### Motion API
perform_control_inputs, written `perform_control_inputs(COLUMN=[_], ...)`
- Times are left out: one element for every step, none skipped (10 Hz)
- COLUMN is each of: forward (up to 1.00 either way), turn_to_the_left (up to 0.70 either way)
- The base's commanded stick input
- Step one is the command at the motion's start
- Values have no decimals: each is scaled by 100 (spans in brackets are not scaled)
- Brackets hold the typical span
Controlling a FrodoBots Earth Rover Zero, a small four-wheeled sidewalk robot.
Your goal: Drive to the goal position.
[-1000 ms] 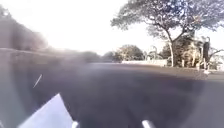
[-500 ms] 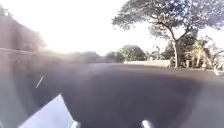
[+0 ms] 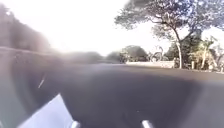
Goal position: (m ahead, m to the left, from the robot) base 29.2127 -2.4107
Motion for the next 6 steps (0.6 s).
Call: perform_control_inputs(forward=[85,85,85,85,85,85], turn_to_the_left=[0,0,0,0,0,0])
